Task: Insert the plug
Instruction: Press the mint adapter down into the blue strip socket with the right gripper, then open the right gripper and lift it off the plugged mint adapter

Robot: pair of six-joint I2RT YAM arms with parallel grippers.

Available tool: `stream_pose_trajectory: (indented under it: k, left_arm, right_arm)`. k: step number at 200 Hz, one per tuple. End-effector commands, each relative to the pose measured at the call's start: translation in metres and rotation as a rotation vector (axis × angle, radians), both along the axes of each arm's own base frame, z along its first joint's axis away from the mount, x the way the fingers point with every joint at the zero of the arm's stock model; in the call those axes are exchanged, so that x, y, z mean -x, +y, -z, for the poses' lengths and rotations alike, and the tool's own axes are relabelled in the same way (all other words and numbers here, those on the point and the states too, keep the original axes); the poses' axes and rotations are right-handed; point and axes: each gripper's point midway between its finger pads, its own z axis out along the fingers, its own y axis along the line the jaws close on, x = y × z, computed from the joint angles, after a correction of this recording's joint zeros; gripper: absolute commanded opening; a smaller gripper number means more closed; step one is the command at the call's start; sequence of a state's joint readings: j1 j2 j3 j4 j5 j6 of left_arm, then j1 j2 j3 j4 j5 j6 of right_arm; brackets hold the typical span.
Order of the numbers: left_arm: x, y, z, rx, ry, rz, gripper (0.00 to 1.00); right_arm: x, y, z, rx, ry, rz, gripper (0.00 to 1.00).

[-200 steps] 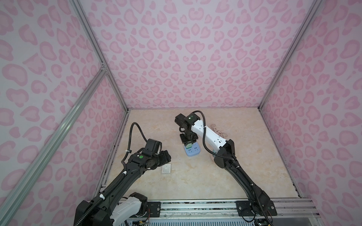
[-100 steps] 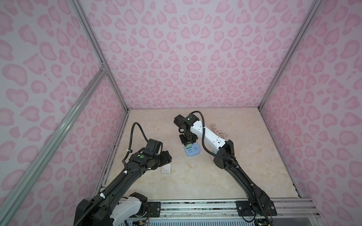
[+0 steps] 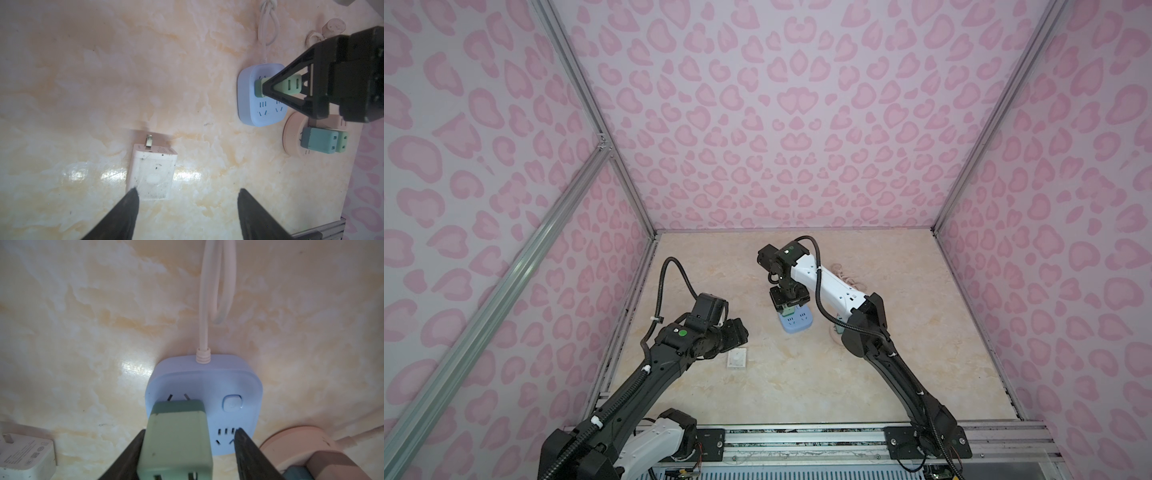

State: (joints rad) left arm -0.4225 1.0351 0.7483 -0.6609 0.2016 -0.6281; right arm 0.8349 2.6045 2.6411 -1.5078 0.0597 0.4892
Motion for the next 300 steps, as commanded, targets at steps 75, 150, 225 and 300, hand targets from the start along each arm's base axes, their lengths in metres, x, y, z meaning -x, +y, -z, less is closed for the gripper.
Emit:
stream_pose_trajectory:
  k: [75, 150, 225, 300]
  left_arm:
    - [0.003, 0.024, 0.019, -0.184, 0.011, -0.045, 0.78]
    - [-0.001, 0.012, 0.052, -0.248, 0.087, 0.002, 0.79]
    - [0.001, 0.009, 0.072, -0.376, 0.112, 0.039, 0.77]
    - [0.000, 0.000, 0.092, -0.378, 0.147, 0.067, 0.73]
  right_arm:
    - [0.031, -0.004, -0.085, -0.150, -0.300, -0.086, 0.62]
    - [0.065, -0.037, -0.073, -0.167, -0.258, -0.095, 0.67]
    - [0.065, -0.034, -0.085, -0.302, -0.257, -0.085, 0.77]
    - [0.070, -0.047, -0.074, -0.313, -0.227, -0.051, 0.75]
